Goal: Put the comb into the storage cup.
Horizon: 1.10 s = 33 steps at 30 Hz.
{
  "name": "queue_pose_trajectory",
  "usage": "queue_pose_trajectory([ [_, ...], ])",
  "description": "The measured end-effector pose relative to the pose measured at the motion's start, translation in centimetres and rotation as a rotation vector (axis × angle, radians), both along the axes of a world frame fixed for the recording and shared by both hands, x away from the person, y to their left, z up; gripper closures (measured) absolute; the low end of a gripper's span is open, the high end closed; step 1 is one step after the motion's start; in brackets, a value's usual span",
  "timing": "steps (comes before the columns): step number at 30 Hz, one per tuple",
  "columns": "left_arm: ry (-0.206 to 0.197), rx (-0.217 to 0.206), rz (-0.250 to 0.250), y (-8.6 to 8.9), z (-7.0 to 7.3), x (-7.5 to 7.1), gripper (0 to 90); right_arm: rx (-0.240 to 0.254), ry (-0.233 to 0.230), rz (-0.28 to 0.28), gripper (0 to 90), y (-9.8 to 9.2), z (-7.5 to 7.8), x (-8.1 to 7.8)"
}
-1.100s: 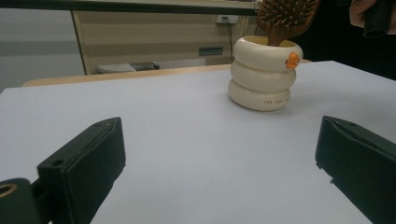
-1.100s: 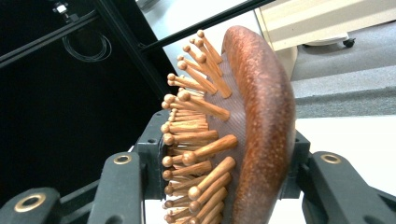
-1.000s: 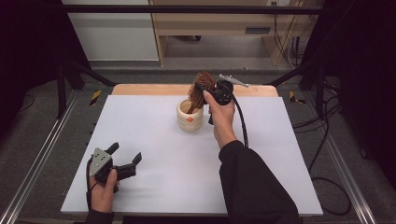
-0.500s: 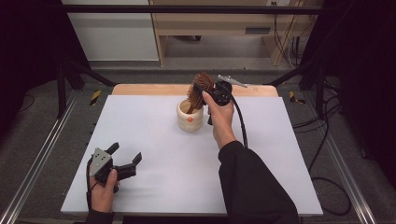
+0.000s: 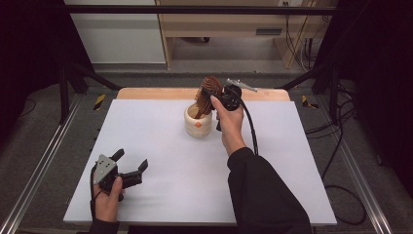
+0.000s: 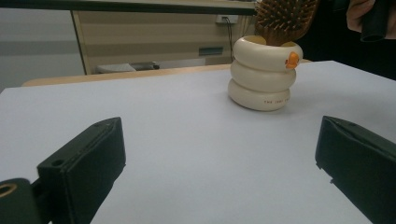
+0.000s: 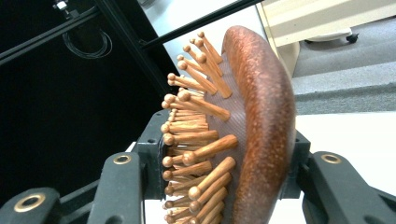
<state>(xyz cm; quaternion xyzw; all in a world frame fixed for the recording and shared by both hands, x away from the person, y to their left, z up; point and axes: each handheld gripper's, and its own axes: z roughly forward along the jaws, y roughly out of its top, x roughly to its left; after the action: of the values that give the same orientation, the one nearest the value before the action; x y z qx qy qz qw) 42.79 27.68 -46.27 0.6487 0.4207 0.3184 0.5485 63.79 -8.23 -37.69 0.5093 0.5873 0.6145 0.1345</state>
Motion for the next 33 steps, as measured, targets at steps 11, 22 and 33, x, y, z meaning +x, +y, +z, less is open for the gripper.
queue_pose_trajectory([
  [11, 0.0, 0.0, -0.001, 0.02, 0.0, 0.0, 1.6, 0.003, 0.003, 0.001, 49.4, 0.02, -0.07, 0.02],
  [22, -0.001, 0.002, 0.002, 0.01, 0.01, -0.01, 1.6, 0.004, 0.004, -0.001, 49.3, -0.11, -0.17, 0.0],
  [33, 0.0, 0.003, -0.002, -0.09, -0.01, 0.0, 1.6, 0.018, 0.009, -0.005, 49.2, -0.38, -0.36, 0.03],
])
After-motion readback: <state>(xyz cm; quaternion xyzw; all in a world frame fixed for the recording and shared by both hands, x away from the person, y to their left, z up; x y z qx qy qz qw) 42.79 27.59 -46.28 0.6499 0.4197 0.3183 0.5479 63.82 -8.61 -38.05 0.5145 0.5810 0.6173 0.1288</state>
